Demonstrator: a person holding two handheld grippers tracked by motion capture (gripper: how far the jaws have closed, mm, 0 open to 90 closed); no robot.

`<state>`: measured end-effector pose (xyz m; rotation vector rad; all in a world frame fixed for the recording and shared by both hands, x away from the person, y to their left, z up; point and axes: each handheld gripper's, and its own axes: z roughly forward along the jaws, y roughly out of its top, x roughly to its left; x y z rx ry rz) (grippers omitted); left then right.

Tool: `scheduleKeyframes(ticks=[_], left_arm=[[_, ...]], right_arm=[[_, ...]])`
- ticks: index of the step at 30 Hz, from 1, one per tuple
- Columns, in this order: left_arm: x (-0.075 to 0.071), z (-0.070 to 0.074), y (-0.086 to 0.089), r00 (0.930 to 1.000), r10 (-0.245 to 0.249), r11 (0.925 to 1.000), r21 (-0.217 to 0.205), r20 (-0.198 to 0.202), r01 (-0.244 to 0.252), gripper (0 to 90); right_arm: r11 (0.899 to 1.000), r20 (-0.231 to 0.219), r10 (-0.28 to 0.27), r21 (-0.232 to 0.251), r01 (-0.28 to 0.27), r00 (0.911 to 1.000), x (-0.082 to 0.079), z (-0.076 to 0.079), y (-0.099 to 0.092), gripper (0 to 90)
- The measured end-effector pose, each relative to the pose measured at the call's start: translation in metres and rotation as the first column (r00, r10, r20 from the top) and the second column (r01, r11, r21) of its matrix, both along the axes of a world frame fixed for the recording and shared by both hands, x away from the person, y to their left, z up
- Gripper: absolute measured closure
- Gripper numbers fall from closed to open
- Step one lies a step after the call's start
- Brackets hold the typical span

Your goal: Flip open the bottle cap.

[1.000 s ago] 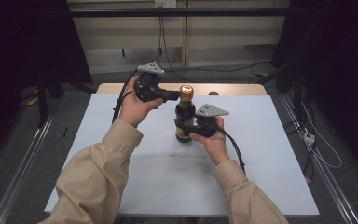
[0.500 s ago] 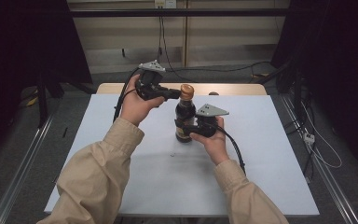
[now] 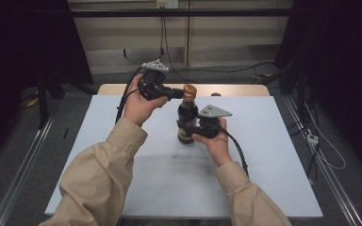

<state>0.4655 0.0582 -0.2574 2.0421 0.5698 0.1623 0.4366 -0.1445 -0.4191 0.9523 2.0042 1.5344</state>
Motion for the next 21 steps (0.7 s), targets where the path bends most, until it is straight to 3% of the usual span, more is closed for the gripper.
scheduleKeyframes(ticks=[21], left_arm=[[0.0022,0.0015,-0.0007,1.0000,0.000,0.9998,-0.021,-0.007,0.000,90.0]], right_arm=[[1.000,-0.002,-0.003,0.004,0.003,1.0000,0.0001,-0.0002,-0.0001,30.8]])
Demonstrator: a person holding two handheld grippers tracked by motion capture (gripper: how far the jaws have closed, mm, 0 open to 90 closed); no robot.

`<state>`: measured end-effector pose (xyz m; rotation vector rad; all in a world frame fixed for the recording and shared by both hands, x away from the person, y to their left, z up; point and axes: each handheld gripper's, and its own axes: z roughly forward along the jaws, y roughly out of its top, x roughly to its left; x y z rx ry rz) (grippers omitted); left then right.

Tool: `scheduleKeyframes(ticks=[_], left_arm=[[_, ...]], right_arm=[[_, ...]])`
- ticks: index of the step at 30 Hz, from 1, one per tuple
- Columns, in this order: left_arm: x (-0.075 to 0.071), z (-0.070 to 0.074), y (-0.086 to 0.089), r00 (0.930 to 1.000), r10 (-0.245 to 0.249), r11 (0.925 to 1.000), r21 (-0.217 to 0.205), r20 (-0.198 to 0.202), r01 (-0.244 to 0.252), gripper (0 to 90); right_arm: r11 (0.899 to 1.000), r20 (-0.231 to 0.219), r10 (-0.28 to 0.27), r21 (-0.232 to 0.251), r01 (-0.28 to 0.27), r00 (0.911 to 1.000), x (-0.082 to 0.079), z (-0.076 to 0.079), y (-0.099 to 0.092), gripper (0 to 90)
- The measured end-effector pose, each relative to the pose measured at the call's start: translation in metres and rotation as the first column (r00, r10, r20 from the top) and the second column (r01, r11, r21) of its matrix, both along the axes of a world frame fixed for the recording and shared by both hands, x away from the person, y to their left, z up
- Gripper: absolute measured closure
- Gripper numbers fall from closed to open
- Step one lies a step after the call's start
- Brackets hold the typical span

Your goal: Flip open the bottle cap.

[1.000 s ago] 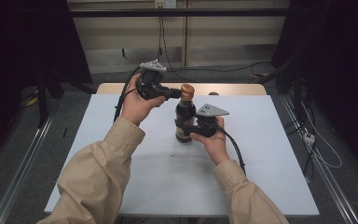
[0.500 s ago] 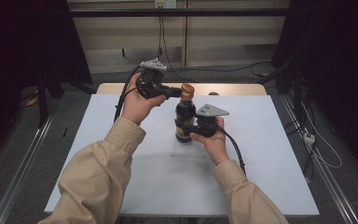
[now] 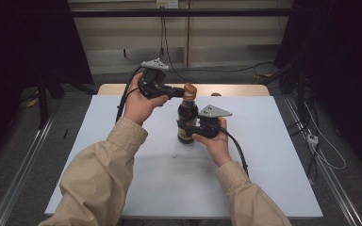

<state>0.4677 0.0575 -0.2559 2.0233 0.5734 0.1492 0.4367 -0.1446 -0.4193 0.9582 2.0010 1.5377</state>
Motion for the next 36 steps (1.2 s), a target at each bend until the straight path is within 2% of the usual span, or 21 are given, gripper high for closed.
scheduleKeyframes(ticks=[6,10,16,36], left_arm=[[-0.0001,0.0034,-0.0023,1.0000,-0.001,0.9998,0.018,0.005,0.001,90.0],[-0.0005,0.0042,-0.0033,0.9999,-0.003,1.0000,0.006,0.014,0.003,90.0],[-0.0004,0.0052,-0.0035,0.9999,-0.006,0.9999,0.015,0.011,0.006,90.0],[0.0024,0.0057,-0.0050,0.9999,-0.008,1.0000,-0.001,0.007,0.008,90.0]], right_arm=[[1.000,-0.003,0.001,-0.003,-0.001,1.0000,0.0000,0.0005,-0.0002,30.8],[1.000,0.004,0.000,0.000,0.000,1.0000,-0.0003,-0.0003,-0.0001,30.8],[1.000,0.004,-0.004,-0.002,0.004,1.0000,-0.0009,0.0000,0.0005,30.8],[1.000,0.002,-0.009,0.004,0.009,1.0000,-0.0004,-0.0004,0.0001,30.8]])
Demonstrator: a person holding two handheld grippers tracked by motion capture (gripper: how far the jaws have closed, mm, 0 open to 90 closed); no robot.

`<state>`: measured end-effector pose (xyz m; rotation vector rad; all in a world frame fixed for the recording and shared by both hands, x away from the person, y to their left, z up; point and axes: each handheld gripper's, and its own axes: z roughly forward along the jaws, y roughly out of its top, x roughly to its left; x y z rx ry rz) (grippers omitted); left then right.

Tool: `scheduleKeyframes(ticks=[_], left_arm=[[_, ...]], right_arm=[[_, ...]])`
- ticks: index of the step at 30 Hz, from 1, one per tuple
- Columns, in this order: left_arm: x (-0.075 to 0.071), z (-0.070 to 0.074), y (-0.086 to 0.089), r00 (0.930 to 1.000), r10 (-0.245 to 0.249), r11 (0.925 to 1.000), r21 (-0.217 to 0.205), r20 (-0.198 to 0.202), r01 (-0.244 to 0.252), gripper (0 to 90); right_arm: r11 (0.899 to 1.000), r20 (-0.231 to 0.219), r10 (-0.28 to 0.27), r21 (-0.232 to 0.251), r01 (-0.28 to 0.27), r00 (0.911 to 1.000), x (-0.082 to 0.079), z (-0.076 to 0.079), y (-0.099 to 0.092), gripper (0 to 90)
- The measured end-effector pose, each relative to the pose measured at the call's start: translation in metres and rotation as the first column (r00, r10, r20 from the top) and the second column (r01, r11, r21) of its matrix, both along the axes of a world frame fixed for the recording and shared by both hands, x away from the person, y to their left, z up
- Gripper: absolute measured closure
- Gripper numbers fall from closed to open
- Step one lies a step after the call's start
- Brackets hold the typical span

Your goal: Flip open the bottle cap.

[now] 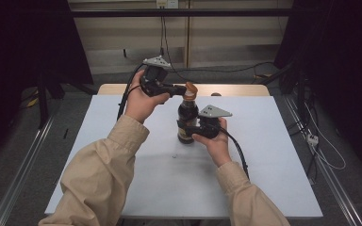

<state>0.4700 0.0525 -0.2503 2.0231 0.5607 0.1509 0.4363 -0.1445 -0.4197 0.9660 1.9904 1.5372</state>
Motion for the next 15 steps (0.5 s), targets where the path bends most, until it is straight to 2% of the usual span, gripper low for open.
scheduleKeyframes(ticks=[8,12,15], left_arm=[[0.0015,0.0001,0.0005,1.0000,0.002,1.0000,-0.005,-0.005,-0.002,90.0],[0.0011,0.0018,-0.0024,1.0000,0.002,1.0000,-0.002,0.004,-0.002,90.0],[0.0010,0.0037,-0.0035,0.9999,0.000,0.9999,-0.015,0.011,0.000,90.0]], right_arm=[[1.000,-0.001,0.000,0.000,0.000,1.0000,0.0009,0.0001,0.0002,30.8],[1.000,-0.008,0.001,0.005,-0.001,1.0000,0.0005,0.0003,-0.0008,30.8],[1.000,-0.007,0.002,0.004,-0.002,1.0000,0.0005,0.0002,-0.0008,30.8]])
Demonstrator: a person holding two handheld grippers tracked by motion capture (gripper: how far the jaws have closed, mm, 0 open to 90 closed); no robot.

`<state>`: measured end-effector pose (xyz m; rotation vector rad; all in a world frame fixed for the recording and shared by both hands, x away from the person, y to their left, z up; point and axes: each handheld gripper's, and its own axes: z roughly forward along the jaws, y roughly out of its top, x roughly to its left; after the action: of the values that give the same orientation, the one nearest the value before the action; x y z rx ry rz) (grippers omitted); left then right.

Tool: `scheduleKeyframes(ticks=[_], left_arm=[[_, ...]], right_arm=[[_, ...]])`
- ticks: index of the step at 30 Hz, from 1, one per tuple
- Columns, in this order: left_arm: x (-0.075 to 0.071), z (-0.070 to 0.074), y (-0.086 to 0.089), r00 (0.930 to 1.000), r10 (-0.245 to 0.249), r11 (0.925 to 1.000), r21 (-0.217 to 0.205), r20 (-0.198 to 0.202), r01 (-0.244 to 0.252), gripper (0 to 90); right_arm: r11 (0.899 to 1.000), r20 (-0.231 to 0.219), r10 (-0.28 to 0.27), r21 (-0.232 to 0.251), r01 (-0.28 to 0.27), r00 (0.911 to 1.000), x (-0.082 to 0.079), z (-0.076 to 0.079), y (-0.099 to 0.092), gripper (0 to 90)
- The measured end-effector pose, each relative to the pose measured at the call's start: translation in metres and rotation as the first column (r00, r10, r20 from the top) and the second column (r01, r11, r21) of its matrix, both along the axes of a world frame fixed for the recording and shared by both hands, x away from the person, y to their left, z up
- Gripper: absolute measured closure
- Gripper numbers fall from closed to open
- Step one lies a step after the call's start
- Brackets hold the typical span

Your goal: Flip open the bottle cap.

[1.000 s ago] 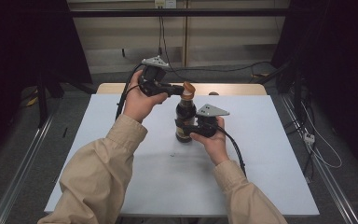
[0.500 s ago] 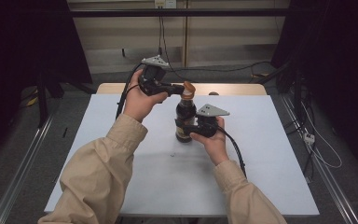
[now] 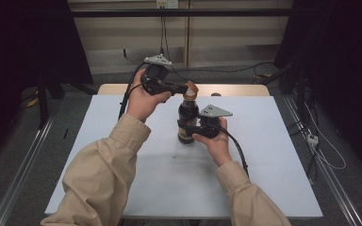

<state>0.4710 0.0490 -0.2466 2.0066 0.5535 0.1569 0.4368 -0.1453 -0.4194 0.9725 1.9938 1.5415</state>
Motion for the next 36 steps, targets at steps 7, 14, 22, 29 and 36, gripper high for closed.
scheduleKeyframes(ticks=[7,14,22,29,36], left_arm=[[-0.002,0.006,-0.011,0.9996,-0.020,0.9996,-0.021,0.017,0.021,90.0],[-0.002,0.007,-0.011,0.9998,-0.016,0.9999,-0.003,0.014,0.016,90.0],[-0.007,0.008,0.003,0.9993,-0.031,0.9994,-0.015,0.018,0.031,85.6],[-0.012,-0.002,0.025,0.9994,0.012,0.9999,0.004,0.032,-0.012,64.4],[-0.015,-0.019,0.045,0.9987,0.011,0.9995,-0.031,0.049,-0.010,55.4]], right_arm=[[1.000,0.003,0.002,-0.014,-0.002,1.0000,-0.001,0.001,0.002,30.6],[1.000,0.007,-0.001,-0.019,0.001,1.0000,-0.001,0.001,0.003,30.3],[1.000,-0.014,-0.008,-0.015,0.008,0.9999,-0.002,0.002,0.002,28.8],[1.000,-0.086,-0.015,-0.001,0.015,0.9962,-0.006,-0.002,-0.008,20.7],[1.000,-0.108,-0.028,-0.001,0.028,0.9938,-0.017,0.002,-0.019,18.4]])
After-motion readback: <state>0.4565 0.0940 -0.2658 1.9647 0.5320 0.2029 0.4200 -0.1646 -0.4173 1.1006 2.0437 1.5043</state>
